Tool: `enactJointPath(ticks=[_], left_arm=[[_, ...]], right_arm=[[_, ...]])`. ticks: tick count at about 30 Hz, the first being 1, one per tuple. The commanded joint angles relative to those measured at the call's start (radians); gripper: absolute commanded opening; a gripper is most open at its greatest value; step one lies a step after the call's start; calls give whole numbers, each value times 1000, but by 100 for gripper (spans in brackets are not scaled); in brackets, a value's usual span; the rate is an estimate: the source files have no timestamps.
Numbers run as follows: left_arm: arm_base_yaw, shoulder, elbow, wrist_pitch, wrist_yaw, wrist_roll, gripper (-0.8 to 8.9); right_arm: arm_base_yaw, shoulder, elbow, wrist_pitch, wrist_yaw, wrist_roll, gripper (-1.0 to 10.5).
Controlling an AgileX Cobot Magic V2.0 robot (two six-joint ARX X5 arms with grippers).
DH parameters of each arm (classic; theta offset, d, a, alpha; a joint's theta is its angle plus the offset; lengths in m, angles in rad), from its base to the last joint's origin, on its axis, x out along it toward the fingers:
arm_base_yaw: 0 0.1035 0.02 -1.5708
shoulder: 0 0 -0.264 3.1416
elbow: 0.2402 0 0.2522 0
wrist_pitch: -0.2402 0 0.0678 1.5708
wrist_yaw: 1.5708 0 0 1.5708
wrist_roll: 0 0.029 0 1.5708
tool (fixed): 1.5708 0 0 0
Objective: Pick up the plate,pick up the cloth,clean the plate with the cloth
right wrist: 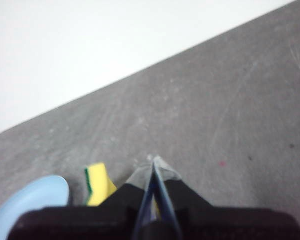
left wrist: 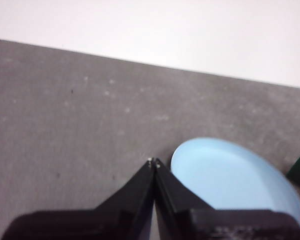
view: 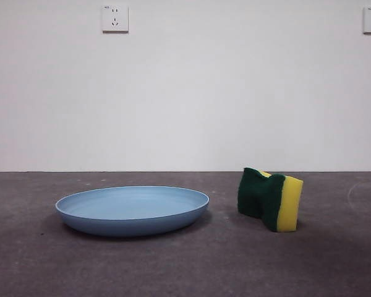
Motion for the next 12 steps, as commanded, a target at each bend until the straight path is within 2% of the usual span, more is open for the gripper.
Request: enactJointPath(ticks=[1, 4, 7, 12], left_arm=[[2, 71, 83, -31, 4, -13, -6], [2, 174, 177, -61, 6, -9, -6], [2, 298, 282, -93, 11, 2, -6], [2, 488, 431, -103, 13, 69, -6]], right_arm=[[2, 89, 96, -29, -2, 13, -11], [2, 203, 216, -92, -17, -10, -11], [2, 329, 341, -156, -87, -71, -11], [2, 531, 537, -288, -200, -147, -11]])
